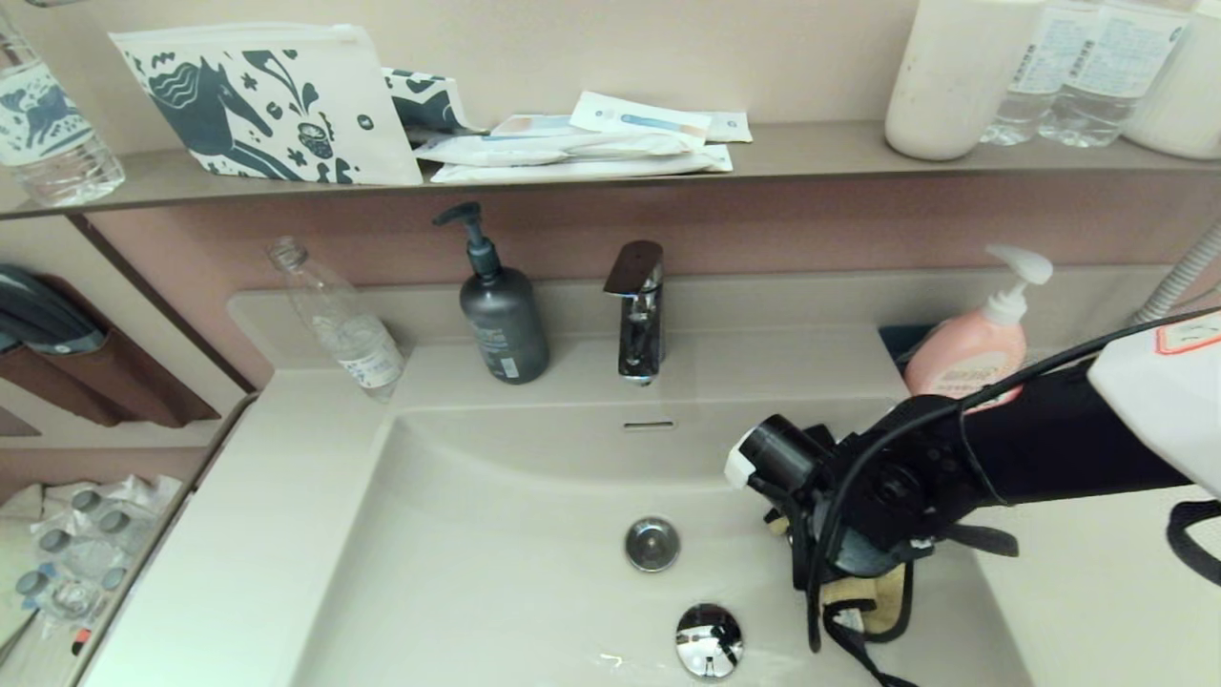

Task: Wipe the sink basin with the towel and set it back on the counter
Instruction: Wipe the sink

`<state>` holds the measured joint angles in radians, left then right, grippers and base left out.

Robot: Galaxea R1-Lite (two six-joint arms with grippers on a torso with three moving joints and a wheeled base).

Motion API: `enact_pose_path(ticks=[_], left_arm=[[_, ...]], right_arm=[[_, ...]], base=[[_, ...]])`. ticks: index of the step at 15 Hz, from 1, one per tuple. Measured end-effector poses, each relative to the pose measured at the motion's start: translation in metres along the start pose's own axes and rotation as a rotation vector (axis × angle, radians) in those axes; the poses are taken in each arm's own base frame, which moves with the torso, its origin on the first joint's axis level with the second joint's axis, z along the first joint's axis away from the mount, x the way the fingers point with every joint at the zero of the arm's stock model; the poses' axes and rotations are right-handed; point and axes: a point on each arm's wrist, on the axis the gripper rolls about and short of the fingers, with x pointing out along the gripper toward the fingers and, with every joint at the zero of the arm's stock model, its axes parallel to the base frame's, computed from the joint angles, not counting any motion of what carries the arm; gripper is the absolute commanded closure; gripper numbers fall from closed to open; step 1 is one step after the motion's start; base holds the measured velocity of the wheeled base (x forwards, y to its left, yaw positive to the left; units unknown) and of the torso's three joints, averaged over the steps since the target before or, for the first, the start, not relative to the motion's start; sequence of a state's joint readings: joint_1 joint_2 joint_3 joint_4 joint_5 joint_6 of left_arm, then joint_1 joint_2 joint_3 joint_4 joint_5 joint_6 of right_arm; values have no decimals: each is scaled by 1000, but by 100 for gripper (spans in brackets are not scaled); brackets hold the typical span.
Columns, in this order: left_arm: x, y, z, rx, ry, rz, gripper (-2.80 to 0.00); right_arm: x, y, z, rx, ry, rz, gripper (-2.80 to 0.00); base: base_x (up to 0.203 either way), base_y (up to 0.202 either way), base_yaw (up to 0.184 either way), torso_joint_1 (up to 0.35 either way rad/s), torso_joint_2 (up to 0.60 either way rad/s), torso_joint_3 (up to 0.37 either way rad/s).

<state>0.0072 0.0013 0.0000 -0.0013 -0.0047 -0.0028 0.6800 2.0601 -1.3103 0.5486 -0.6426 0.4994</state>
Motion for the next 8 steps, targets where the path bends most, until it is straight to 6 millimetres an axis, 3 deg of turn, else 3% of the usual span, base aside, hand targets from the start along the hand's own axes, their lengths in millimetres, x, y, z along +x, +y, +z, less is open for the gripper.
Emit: enact_pose_path(ticks=[8], left_arm=[[0, 0, 0, 0, 0, 0, 0]], right_arm=[[-46, -77, -3, 147, -67, 5, 0]], base=[[0, 0, 0, 0, 0, 0]])
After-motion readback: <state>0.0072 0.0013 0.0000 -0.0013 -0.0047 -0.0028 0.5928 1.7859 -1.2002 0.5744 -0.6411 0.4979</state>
